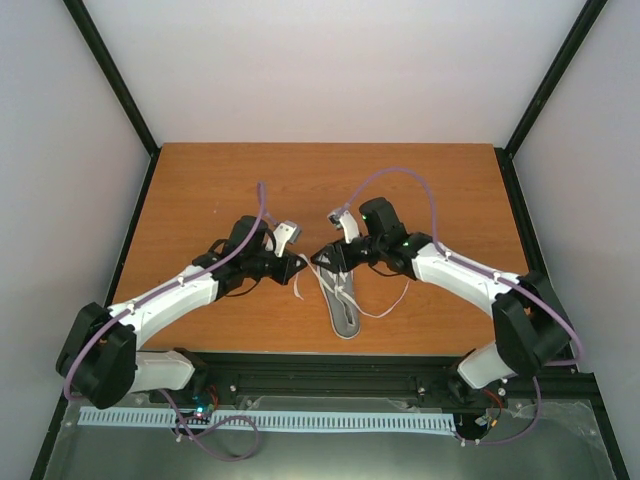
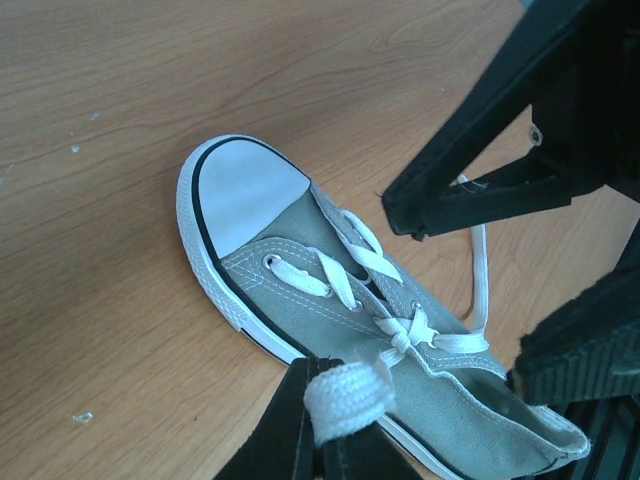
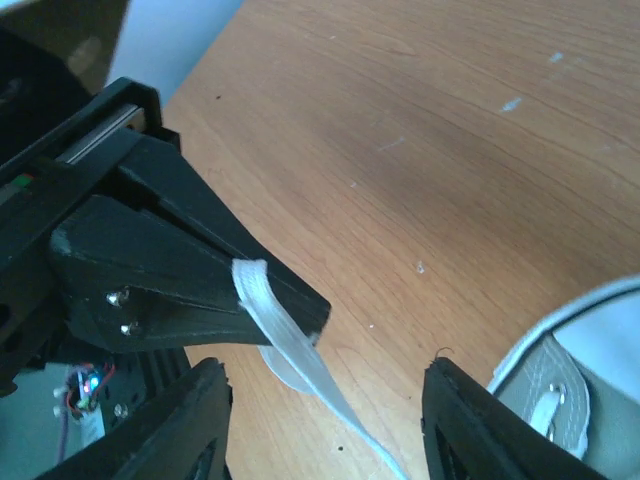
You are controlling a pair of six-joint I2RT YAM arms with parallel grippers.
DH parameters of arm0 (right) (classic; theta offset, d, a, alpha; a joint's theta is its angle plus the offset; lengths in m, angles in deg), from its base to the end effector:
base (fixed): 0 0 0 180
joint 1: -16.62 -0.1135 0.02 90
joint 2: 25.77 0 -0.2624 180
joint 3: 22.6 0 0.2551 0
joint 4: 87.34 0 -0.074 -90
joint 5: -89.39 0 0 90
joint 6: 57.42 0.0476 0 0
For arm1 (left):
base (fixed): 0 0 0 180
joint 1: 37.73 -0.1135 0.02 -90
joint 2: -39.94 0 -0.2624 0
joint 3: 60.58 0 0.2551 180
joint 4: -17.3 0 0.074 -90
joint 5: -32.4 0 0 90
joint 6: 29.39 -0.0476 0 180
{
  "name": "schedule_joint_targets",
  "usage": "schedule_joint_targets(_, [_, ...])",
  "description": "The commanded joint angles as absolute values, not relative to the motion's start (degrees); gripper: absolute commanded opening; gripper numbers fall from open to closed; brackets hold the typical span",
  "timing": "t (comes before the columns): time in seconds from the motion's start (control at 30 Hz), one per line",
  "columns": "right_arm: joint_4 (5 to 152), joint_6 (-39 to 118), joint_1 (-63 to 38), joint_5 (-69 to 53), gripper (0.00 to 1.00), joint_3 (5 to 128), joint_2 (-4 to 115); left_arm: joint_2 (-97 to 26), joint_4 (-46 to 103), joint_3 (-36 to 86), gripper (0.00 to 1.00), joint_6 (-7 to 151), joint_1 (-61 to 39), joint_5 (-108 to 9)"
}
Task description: Tie the shoes
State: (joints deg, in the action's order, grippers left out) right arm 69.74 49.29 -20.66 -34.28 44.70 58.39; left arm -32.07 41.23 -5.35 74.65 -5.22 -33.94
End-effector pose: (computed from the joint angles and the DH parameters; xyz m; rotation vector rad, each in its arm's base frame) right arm 0.2424 0.2177 0.2279 -0.7533 2.2704 1.1424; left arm 0.2194 -0.1625 0.2127 0.6026 2.2929 -0.8819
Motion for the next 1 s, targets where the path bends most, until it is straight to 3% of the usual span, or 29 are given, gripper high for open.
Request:
schedule_joint_targets(0.0, [70.2,44.1,-20.9,-39.6,0.51,48.4,62.2,-32.5,39.0,-3.3,0.01,73.2,-5.5,-32.4])
schedule_joint_targets(0.33, [68.5,40.1,-21.1,-46.4,0.41,52.5,68.0,-33.4,38.2,-3.1,0.01,72.8,-5.5,-32.0])
schedule_joint_targets(0.4, [68.4,39.9,-21.2,-46.4,0.34,52.9,68.8,-33.6,38.2,-3.1,0.01,72.5,-5.5,-31.5])
schedule_joint_targets(0.57, [69.0,40.6,-21.3,-44.2,0.04,53.0,68.6,-33.9,37.2,-3.1,0.01,72.2,-5.5,-31.8])
schedule_joint_targets(0.67, [69.1,43.4,-21.2,-37.8,0.03,51.9,65.7,-34.9,36.7,-2.3,0.08,72.4,-5.5,-34.2])
schedule_joint_targets(0.83, [69.9,53.3,-21.2,-27.2,0.03,47.9,60.7,-40.4,35.8,1.5,0.32,73.0,-5.5,-40.5])
schedule_joint_targets(0.97, [68.7,63.5,-21.2,-18.5,0.03,45.1,58.6,-44.2,36.8,5.3,0.47,76.7,-5.5,-52.0])
